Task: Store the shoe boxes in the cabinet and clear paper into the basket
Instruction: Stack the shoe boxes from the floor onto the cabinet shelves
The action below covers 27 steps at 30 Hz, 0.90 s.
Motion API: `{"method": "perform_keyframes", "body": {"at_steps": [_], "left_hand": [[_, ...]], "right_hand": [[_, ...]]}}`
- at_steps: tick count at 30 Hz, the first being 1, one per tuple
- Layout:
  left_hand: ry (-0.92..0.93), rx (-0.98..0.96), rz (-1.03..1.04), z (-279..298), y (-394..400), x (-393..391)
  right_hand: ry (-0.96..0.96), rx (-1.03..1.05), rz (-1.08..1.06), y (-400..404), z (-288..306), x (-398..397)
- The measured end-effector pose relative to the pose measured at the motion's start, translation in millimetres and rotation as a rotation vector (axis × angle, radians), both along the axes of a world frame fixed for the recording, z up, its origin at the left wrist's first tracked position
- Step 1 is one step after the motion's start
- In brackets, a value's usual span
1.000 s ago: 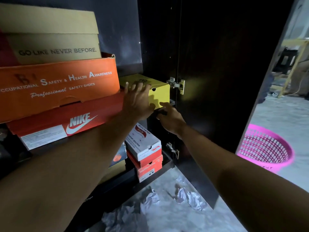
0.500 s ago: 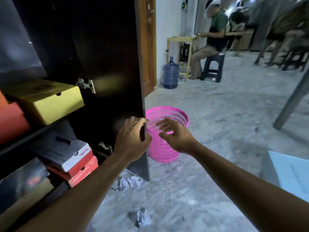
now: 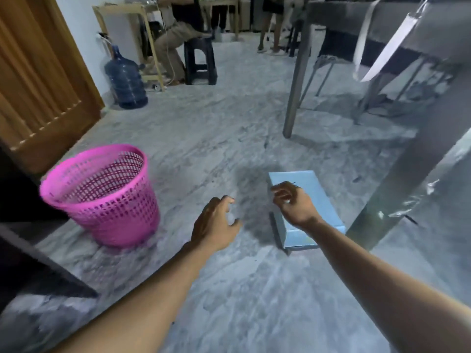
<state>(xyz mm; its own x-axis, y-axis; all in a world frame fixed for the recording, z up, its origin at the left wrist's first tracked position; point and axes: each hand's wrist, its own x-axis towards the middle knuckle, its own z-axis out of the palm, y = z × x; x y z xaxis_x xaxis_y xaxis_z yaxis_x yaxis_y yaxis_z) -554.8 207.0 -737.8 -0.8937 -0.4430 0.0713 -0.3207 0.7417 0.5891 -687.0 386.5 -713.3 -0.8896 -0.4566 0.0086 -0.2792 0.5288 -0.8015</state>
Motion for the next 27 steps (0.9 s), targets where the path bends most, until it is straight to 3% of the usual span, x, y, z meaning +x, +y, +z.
{"method": "perform_keyframes", "body": {"at_steps": [5,10,17,22,27], "left_hand": [[-0.187,0.242,-0.004,-53,56,-91],[-0.401,0.664,0.062,-100,93,-135],[-0.25,1.063,0.163,-154,107,-147],[-0.211,1.198,0.197,-171,84,-124],[-0.191,1.216,0.098,-163,54,-75]], "right_hand": [[-0.118,0.07,-0.301,75,-55,-70],[-0.211,0.199,-0.428,109,-100,-107],[-0.359,0.198,-0.424,123,-144,-114],[-0.441,0.061,-0.505,127,-150,-113],[-0.615,-0.276,-0.39,110,-134,-125]]}}
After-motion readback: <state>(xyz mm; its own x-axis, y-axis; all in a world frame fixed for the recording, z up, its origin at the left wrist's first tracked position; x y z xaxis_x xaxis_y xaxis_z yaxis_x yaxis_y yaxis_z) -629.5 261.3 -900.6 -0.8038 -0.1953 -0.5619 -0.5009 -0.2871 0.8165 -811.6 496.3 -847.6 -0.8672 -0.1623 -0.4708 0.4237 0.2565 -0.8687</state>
